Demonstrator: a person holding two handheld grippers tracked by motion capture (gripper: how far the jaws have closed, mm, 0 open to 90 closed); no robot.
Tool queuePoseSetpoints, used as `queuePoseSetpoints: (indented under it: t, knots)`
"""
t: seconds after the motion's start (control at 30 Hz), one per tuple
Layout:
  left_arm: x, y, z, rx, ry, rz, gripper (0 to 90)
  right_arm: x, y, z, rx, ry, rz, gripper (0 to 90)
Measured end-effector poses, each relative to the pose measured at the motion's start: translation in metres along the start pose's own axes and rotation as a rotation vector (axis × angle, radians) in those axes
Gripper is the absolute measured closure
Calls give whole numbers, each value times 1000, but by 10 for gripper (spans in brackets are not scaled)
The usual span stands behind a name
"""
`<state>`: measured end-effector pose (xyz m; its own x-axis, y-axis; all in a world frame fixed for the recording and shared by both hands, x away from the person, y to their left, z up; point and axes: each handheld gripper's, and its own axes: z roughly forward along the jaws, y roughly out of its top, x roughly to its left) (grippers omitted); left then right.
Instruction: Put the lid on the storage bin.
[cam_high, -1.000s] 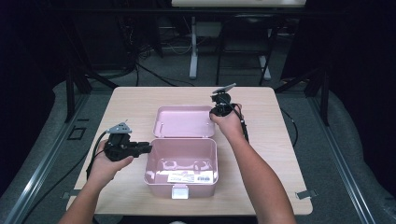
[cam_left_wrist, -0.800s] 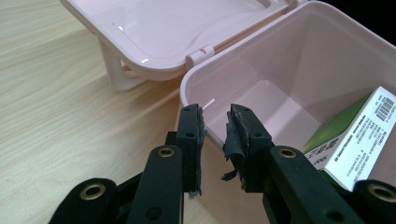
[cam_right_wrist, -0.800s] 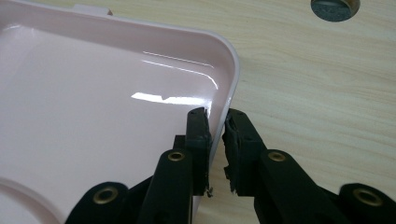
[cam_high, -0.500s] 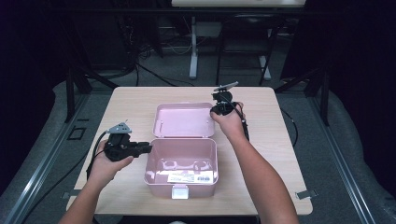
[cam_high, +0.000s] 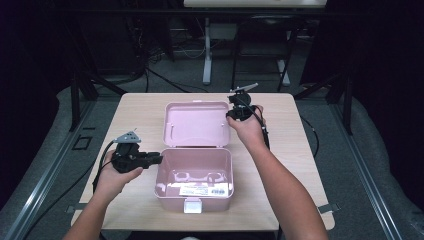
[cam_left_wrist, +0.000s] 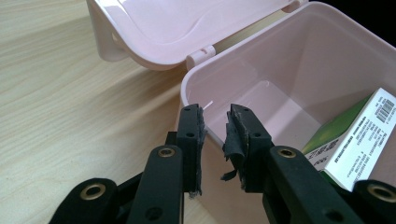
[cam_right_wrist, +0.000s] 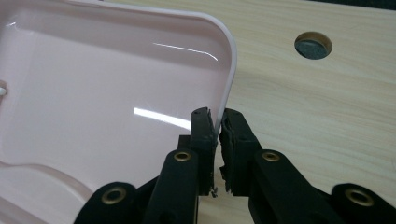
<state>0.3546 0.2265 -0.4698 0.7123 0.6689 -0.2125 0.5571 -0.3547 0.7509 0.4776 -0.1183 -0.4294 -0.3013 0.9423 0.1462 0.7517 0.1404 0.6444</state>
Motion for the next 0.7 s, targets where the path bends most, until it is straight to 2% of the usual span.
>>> queuePoseSetpoints:
  t: [0.27,0.7]
  knots:
    - [0,0,0,-3,-1,-10,747,3,-1,-20,-51,18,-16,848]
    - [0,0,0,-1,-2,-11,748,10,-2,-39,-74,9,-53,854]
